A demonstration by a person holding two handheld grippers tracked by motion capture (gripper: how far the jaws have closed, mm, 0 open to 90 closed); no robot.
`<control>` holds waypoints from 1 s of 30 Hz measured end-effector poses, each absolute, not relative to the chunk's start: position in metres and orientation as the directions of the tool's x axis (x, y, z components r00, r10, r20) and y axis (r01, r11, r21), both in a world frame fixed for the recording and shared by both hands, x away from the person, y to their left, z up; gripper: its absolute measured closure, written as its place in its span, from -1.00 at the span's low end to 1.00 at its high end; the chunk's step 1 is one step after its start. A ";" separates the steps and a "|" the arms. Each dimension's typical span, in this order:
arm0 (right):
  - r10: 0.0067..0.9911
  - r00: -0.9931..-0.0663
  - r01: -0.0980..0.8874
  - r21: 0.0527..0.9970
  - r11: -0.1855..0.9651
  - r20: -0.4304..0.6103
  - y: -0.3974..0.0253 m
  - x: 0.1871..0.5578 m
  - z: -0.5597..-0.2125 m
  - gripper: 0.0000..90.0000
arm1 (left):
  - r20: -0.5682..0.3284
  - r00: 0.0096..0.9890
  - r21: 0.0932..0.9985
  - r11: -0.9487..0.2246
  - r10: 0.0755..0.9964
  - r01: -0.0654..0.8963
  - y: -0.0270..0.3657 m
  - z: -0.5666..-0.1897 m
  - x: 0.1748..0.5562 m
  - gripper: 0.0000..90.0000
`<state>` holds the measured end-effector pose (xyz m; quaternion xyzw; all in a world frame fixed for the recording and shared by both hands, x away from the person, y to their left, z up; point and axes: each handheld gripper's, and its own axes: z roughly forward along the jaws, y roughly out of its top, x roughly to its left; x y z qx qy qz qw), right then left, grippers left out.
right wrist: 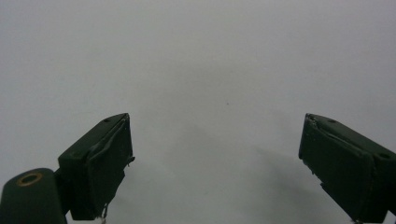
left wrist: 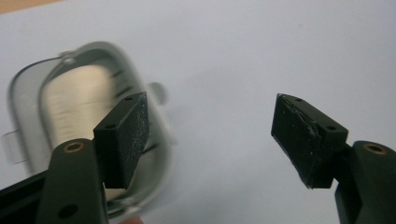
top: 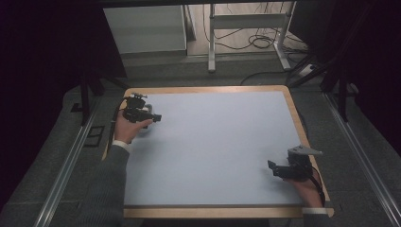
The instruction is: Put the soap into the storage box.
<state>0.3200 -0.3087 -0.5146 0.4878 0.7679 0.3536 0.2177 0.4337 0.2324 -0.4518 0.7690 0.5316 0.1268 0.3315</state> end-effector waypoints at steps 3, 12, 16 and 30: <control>0.901 -0.434 0.587 0.761 0.277 0.008 -0.307 0.319 -0.514 -0.78 | -0.142 0.474 0.669 -0.268 0.869 0.693 0.224 -0.452 0.414 -0.39; 0.896 -0.444 0.580 0.760 0.293 -0.007 -0.300 0.318 -0.511 -0.78 | -0.145 0.540 0.701 -0.299 0.829 0.647 0.219 -0.463 0.374 -0.42; 0.890 -0.456 0.572 0.762 0.303 -0.012 -0.295 0.318 -0.511 -0.78 | -0.158 0.552 0.710 -0.294 0.819 0.639 0.220 -0.474 0.352 -0.42; 0.892 -0.451 0.572 0.763 0.301 -0.014 -0.296 0.317 -0.510 -0.78 | -0.183 0.514 0.707 -0.251 0.838 0.661 0.236 -0.516 0.305 -0.39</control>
